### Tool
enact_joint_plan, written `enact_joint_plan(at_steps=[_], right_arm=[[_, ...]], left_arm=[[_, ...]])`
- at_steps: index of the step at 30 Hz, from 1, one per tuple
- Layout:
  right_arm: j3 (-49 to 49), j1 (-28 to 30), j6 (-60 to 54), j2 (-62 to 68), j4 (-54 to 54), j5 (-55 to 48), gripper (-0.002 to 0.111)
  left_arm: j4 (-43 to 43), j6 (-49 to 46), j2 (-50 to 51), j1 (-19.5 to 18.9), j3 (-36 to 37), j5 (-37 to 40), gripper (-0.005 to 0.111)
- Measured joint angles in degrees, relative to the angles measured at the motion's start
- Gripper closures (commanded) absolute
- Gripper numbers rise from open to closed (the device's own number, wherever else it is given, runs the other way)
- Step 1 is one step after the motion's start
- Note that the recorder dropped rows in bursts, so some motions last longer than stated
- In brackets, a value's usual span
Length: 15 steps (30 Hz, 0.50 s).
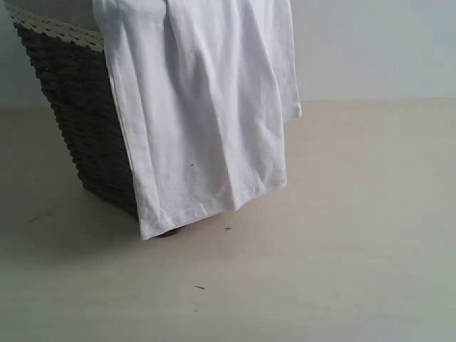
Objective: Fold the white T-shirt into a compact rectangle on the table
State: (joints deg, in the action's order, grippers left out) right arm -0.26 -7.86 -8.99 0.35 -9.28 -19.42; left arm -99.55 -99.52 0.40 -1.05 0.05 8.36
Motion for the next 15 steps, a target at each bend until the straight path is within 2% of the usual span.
enact_joint_plan(at_steps=[6, 11, 15], right_arm=[[0.0, 0.0, -1.9, 1.19, 0.12, 0.28, 0.06], [-5.01, 0.0, -6.69, 21.75, 3.37, 1.27, 0.06], [-14.72, 0.0, -10.01, 44.9, 3.86, -5.54, 0.06]], left_arm=[[0.0, 0.0, 0.0, 0.0, 0.0, 0.0, 0.107], [0.0, 0.0, 0.0, 0.0, 0.0, 0.0, 0.107], [0.0, 0.0, 0.0, 0.0, 0.0, 0.0, 0.107]])
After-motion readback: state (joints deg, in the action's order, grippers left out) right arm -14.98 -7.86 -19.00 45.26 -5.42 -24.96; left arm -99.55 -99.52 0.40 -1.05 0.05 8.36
